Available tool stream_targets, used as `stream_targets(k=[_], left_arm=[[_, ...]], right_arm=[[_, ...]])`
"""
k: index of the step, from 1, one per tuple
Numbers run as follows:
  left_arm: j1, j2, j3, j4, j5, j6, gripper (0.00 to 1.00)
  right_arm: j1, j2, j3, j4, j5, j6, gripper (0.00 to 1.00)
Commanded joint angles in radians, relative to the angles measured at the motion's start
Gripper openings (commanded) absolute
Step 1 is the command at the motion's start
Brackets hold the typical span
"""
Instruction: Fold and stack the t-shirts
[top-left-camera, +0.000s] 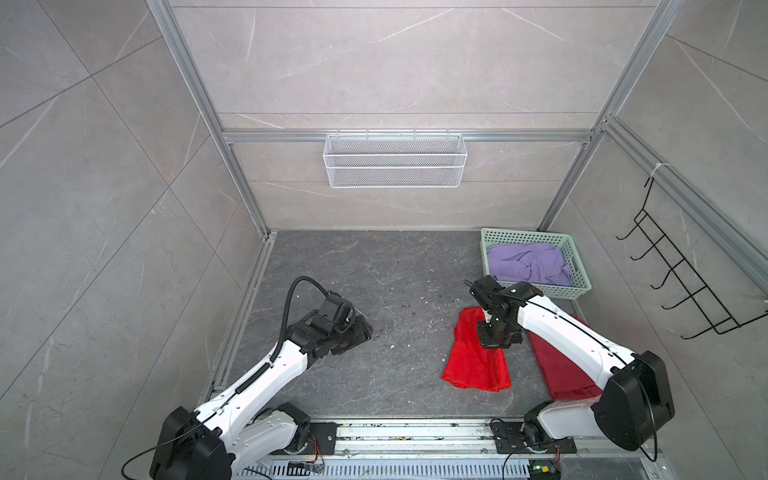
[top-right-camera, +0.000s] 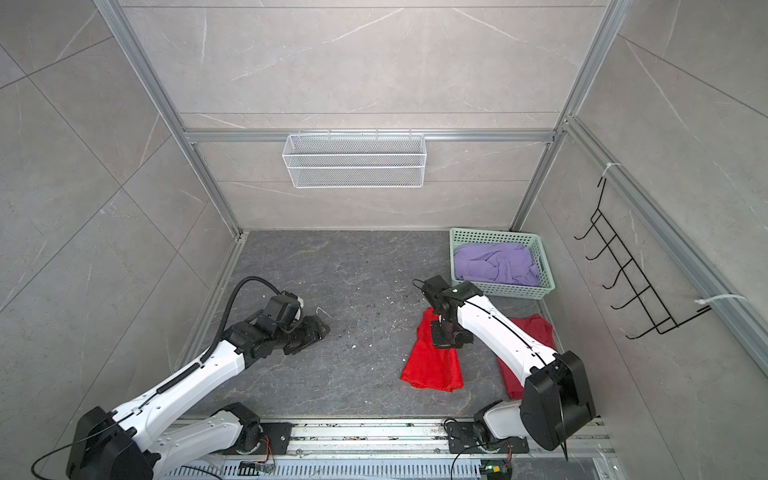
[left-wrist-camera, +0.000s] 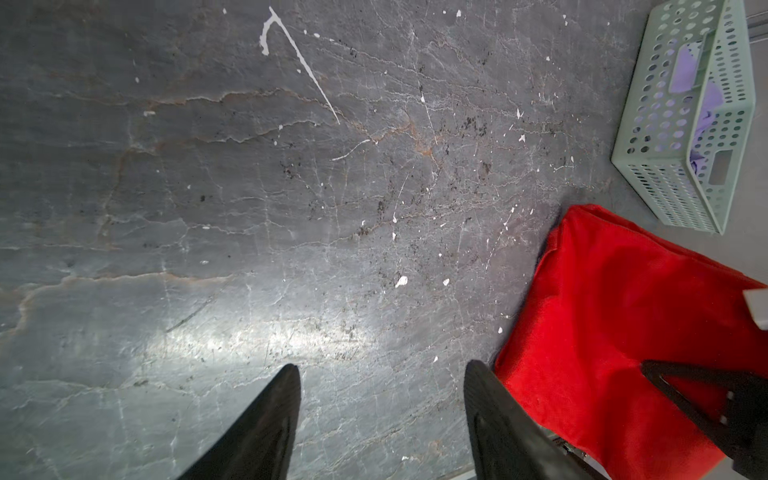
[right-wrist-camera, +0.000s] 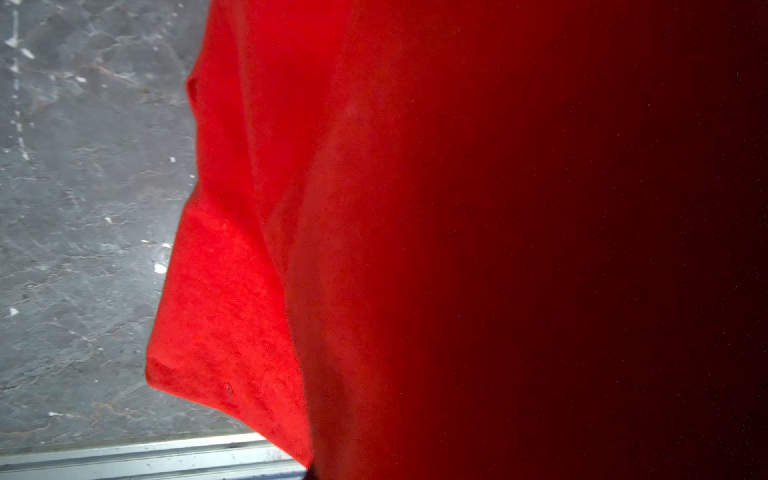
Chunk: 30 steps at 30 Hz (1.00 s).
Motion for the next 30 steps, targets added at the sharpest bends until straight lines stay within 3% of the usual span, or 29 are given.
stream_targets(k=[1,7,17,23,30], left_arm=[[0.013,0.051,0.068,0.083,0.023,0.073,0.65],[0.072,0.095,0.063,0.138,0.083,0.106,0.65],[0.254,0.116,0.0,0.214,0.255,0.118,0.65],[0.279,0.151,-0.005,0.253,0.271,0.099,0.65],[0.285,0.259,0.043,0.303,0.277,0.075,0.65]], right_arm=[[-0.006,0.074,0.095,-0.143,0.105,-0.027,0.05],[-0.051,0.194,0.229,-0.248,0.209,-0.054,0.06],[-0.212,0.145,0.192,-0.091,0.066,-0.318,0.06],[-0.331,0.133,0.17,-0.058,0.024,-0.457,0.06],[-0.353,0.171,0.147,-0.061,0.027,-0.541,0.01]])
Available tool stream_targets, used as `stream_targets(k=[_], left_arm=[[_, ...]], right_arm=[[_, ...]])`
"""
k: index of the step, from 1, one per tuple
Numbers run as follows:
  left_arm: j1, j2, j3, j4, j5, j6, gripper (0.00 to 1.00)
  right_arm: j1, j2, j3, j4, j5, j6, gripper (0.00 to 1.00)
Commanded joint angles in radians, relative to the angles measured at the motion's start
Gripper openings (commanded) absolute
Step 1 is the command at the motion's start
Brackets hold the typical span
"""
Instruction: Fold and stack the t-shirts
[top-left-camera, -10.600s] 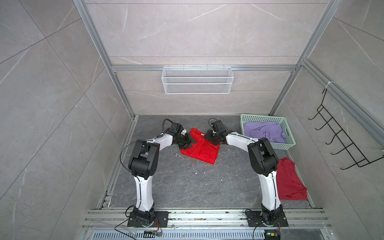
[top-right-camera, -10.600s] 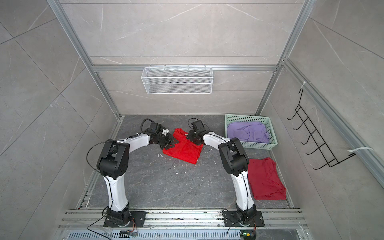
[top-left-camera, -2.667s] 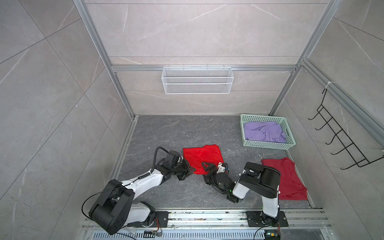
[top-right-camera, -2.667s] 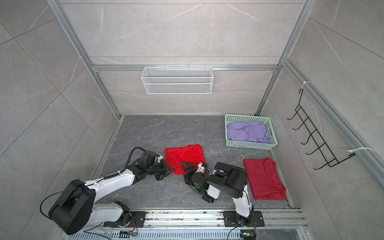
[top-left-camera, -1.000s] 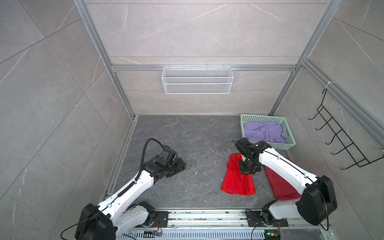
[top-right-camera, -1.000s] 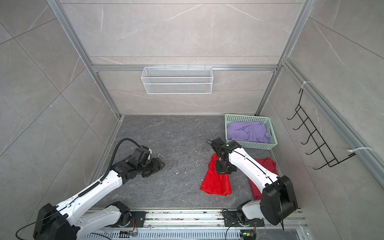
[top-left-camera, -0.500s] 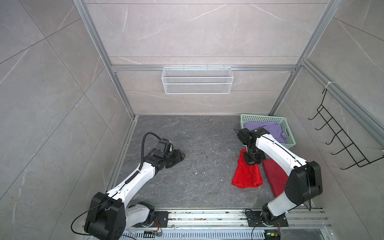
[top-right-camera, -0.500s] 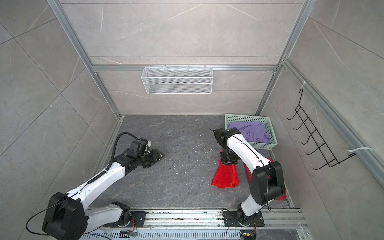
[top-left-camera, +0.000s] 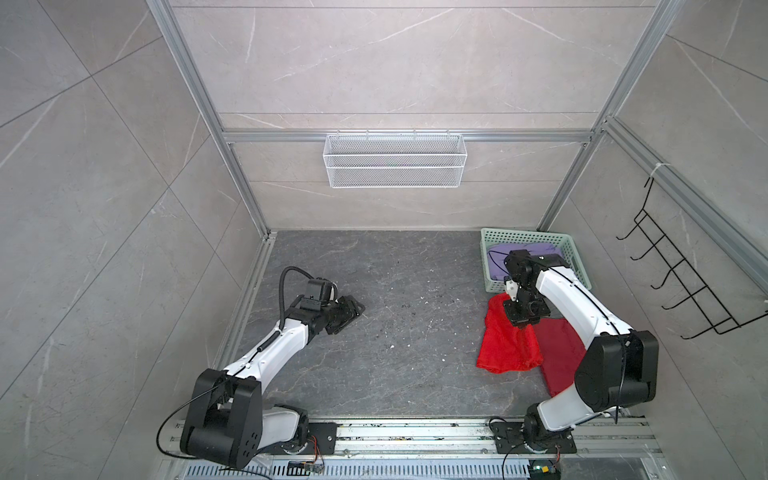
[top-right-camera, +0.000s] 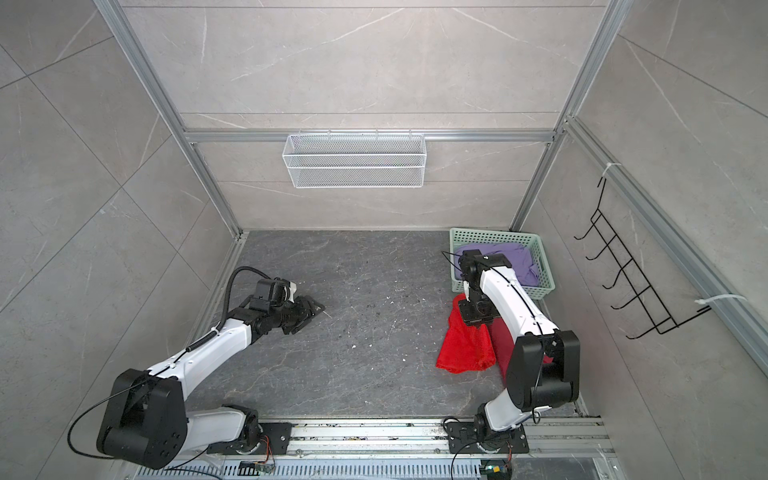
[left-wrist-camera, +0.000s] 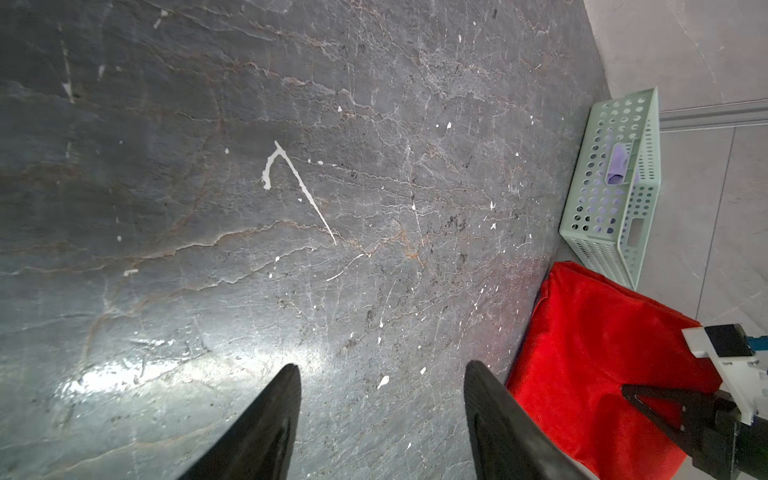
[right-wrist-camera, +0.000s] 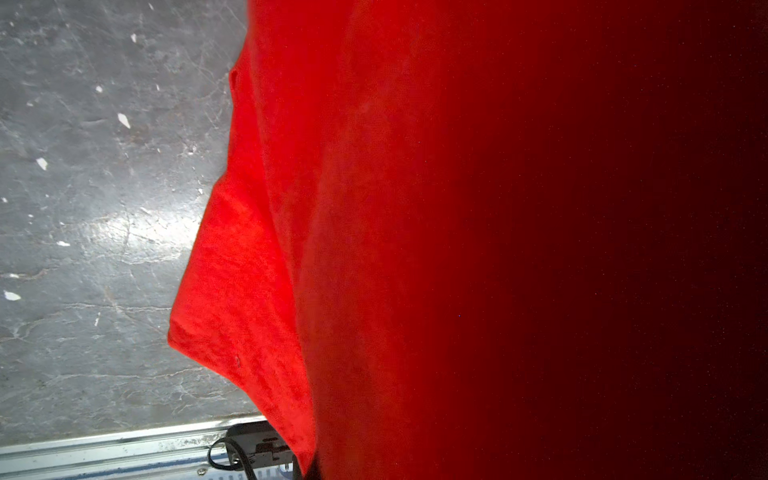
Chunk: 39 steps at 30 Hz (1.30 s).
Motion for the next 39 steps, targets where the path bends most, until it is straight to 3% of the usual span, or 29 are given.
stream_targets(k=[1,5,10,17,19,23,28,35,39], left_arm=[[0.008,0.063,0.056,0.058,0.043,-0.01,0.65],[0.017,0.156,0.12,0.092,0.089,-0.014,0.65],[0.028,0.244,0.207,0.1,0.097,0.014,0.65],[0.089,0.339,0.247,0.184,0.115,-0.013,0.65],[0.101,0.378,0.26,0.207,0.131,-0.019,0.65],[0.125,0.445,0.299,0.232,0.169,-0.019,0.64],[0.156,0.498,0.33,0.3,0.205,-0.038,0.64],[0.19,0.562,0.363,0.335,0.226,-0.045,0.64],[0.193,0.567,0.365,0.346,0.234,-0.051,0.64]], right_arm=[[-0.008,0.02,-0.035,-0.001,-0.001,-0.082,0.01],[-0.059,0.031,-0.053,0.033,0.035,-0.118,0.01],[-0.195,0.047,-0.032,0.105,0.007,-0.164,0.02],[-0.294,0.037,-0.045,0.108,-0.096,-0.357,0.0],[-0.324,0.006,-0.038,0.096,-0.176,-0.402,0.0],[-0.355,-0.059,-0.022,-0.022,-0.269,-0.488,0.0],[-0.358,-0.119,-0.06,-0.111,-0.2,-0.538,0.0],[-0.395,-0.266,-0.12,-0.095,-0.184,-0.557,0.0],[-0.408,-0.257,-0.121,-0.067,-0.206,-0.559,0.0]])
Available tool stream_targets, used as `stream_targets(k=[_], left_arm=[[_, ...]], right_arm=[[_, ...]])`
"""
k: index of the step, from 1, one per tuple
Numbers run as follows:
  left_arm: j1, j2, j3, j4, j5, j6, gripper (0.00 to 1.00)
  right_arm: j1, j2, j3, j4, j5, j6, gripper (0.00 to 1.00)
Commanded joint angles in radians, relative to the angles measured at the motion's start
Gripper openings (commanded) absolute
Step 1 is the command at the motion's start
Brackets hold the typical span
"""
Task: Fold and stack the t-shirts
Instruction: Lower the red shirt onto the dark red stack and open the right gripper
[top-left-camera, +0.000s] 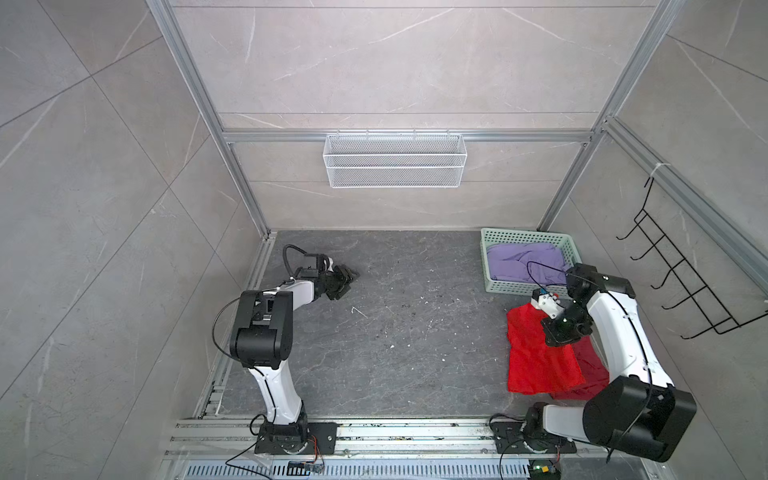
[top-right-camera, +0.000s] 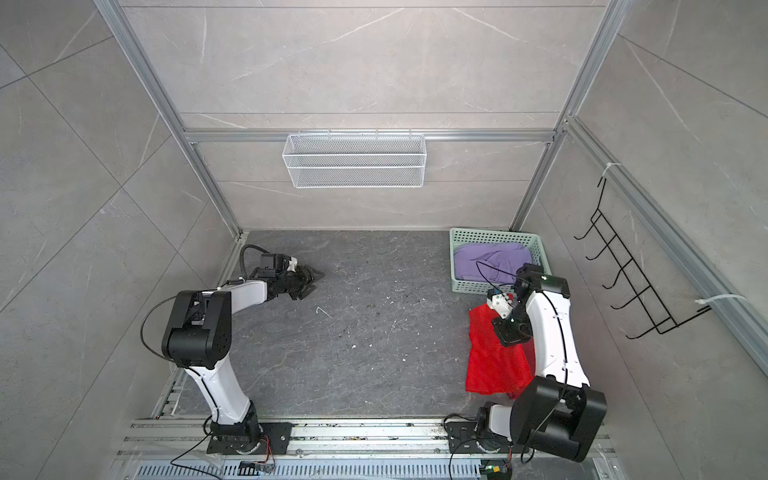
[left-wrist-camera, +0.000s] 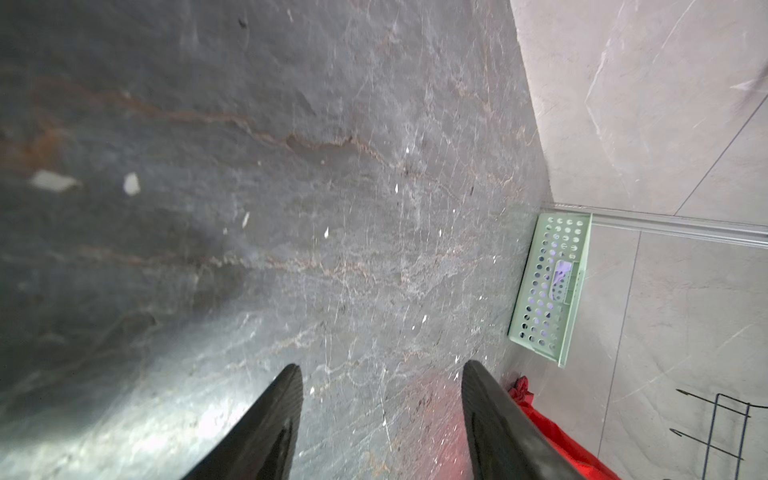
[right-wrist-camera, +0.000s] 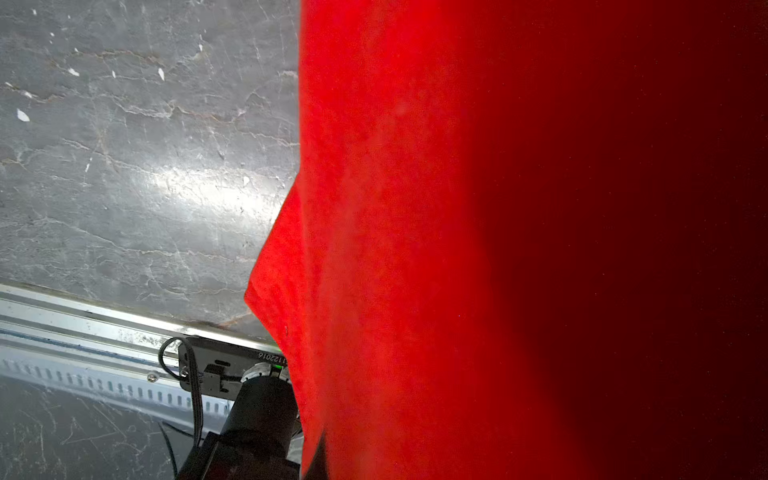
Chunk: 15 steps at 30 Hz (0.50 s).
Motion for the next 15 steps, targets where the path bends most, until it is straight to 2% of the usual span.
stream_targets(k=[1,8,15], left_arm=[[0.007,0.005,0.021,0.037,0.034,-0.011,0.64],[0.007,0.014,0.013,0.073,0.045,-0.036,0.64],[0.007,0.004,0.011,0.077,0.049,-0.036,0.64]], right_arm=[[-0.005,0.009,-0.014,0.007,-0.006,-0.022,0.0],[-0.04,-0.084,-0.078,0.065,0.062,-0.045,0.0],[-0.055,0.007,-0.074,0.196,0.276,-0.042,0.0]])
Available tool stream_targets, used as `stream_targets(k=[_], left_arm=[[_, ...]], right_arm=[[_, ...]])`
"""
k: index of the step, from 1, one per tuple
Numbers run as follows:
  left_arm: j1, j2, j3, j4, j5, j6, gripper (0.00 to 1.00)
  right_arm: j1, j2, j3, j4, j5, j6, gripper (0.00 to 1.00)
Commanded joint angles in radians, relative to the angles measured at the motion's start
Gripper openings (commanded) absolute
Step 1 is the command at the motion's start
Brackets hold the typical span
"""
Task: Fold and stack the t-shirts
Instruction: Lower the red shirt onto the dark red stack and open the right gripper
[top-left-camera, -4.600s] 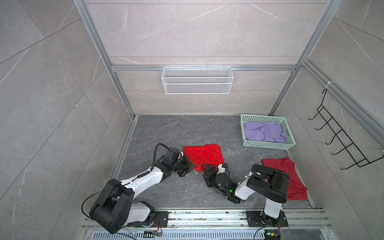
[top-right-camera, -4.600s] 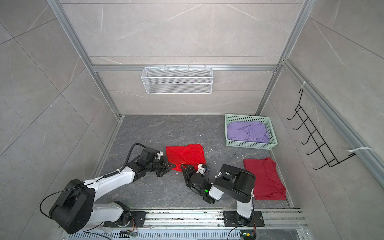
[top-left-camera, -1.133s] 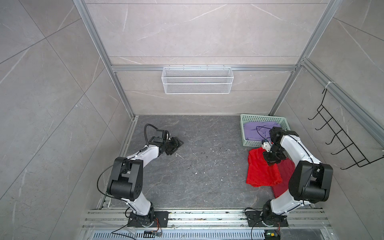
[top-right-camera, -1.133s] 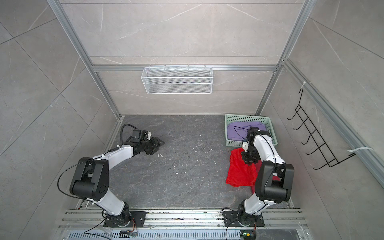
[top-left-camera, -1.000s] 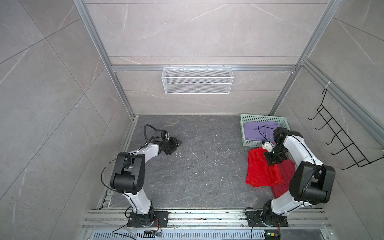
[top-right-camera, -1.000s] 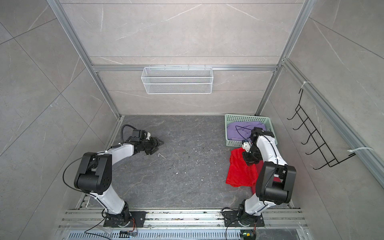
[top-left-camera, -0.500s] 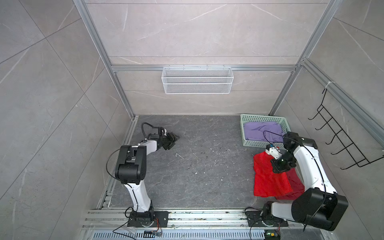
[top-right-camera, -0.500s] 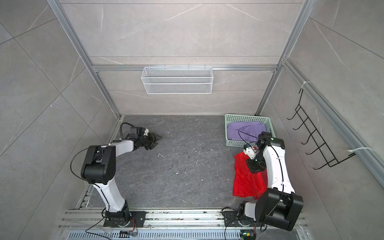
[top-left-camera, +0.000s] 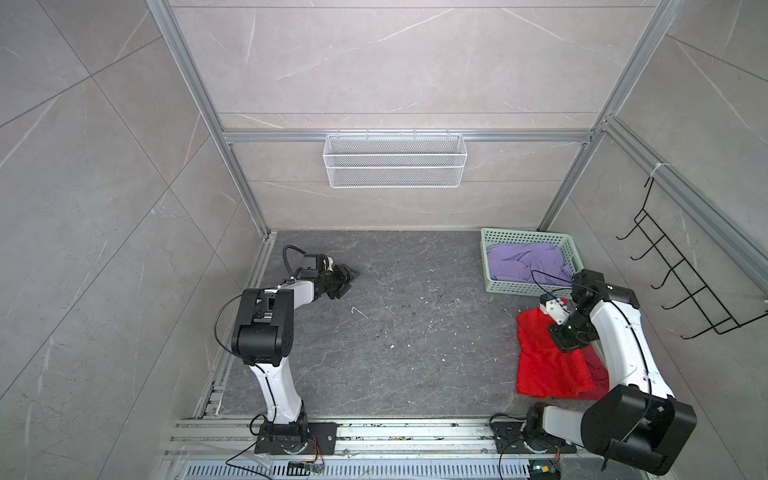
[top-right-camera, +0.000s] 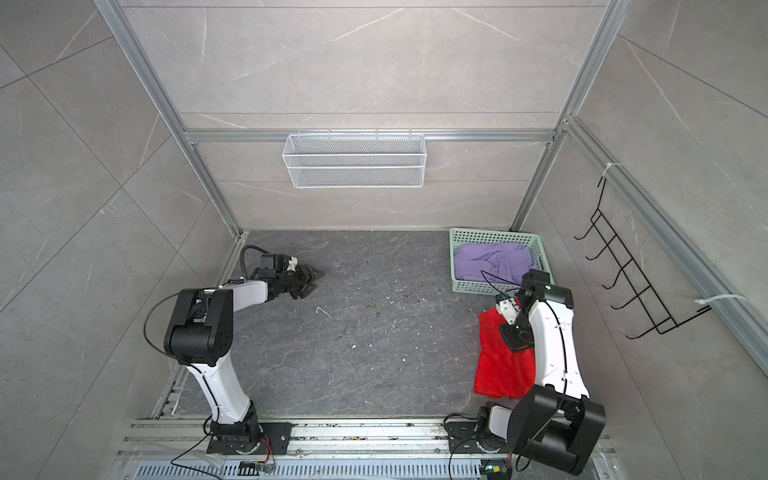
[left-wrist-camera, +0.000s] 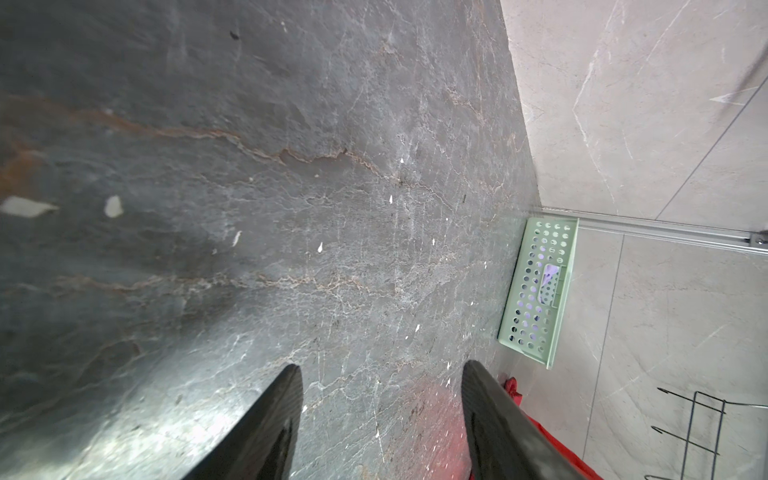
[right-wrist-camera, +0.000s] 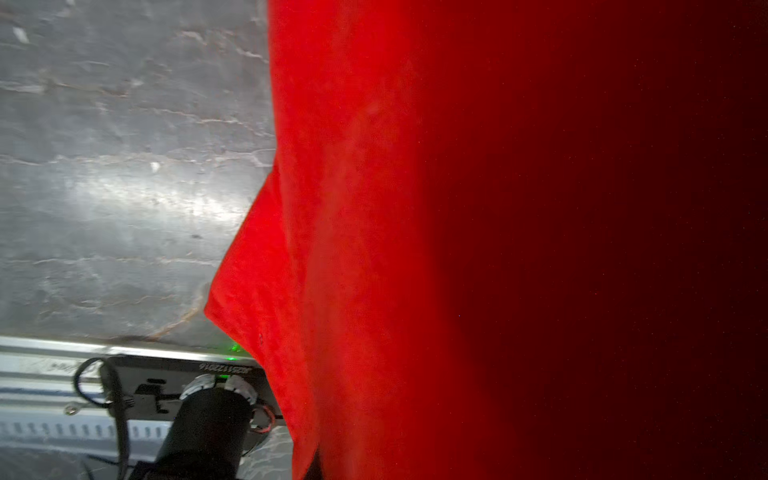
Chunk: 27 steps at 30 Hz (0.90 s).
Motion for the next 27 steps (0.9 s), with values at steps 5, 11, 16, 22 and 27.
stream_targets(k=[5,11,16,22,27], left_arm=[[0.004,-0.007,0.003,0.039,0.022,-0.018,0.63],[0.003,-0.012,0.003,0.041,0.023,-0.019,0.63],[0.004,-0.03,-0.008,0.036,0.02,-0.017,0.64],[0.003,-0.052,-0.027,0.038,0.026,-0.023,0.63],[0.004,-0.089,-0.045,0.034,0.034,-0.03,0.62]], right_arm=[[-0.014,0.07,0.022,0.161,0.167,-0.006,0.03],[-0.023,0.112,-0.038,0.305,0.29,-0.014,0.12],[-0.033,0.168,-0.033,0.375,0.358,0.018,0.5],[-0.043,0.229,0.034,0.434,0.513,0.068,0.71],[-0.042,0.248,0.115,0.411,0.538,0.157,0.68]])
